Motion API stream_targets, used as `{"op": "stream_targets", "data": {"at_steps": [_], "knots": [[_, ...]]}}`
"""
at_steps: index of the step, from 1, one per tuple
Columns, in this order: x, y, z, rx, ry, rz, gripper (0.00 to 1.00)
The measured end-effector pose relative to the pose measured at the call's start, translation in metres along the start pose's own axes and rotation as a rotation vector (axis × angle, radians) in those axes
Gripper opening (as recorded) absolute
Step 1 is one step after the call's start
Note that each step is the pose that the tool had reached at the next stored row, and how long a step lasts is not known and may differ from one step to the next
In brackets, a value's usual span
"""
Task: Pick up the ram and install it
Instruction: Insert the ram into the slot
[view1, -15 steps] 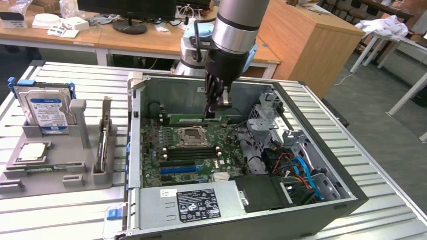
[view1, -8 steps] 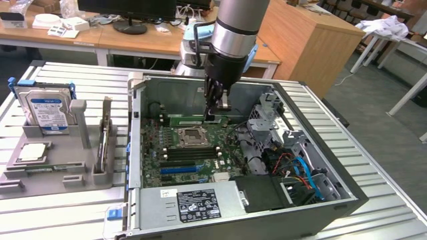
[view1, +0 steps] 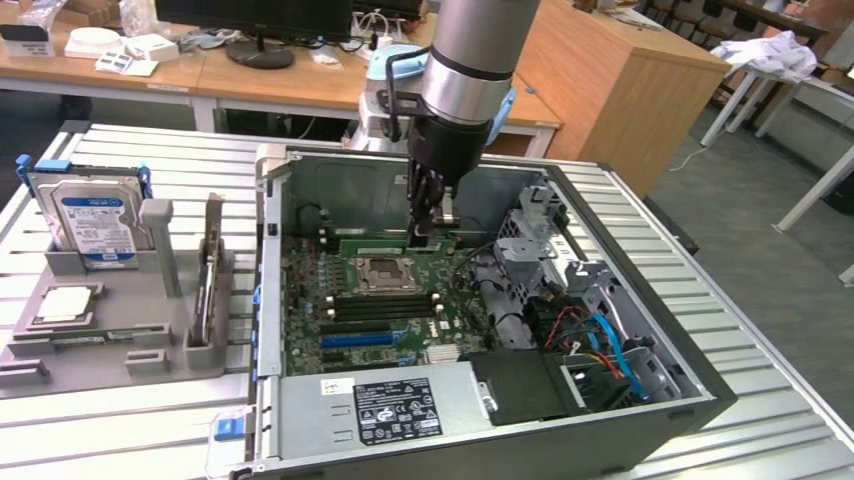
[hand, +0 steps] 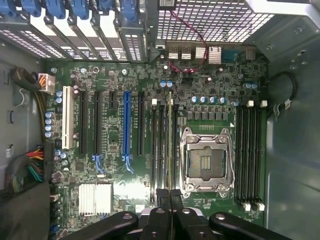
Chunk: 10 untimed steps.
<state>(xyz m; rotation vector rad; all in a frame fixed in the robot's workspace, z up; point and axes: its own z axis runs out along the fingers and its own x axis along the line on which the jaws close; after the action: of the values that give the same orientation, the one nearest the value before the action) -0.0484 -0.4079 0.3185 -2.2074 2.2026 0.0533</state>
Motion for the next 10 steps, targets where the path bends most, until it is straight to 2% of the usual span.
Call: {"op": "stream_targets", "data": {"at_steps": [10], "knots": [[0.000, -0.0001, 0.0119, 0.0000, 0.0000, 0.000, 0.11]]}}
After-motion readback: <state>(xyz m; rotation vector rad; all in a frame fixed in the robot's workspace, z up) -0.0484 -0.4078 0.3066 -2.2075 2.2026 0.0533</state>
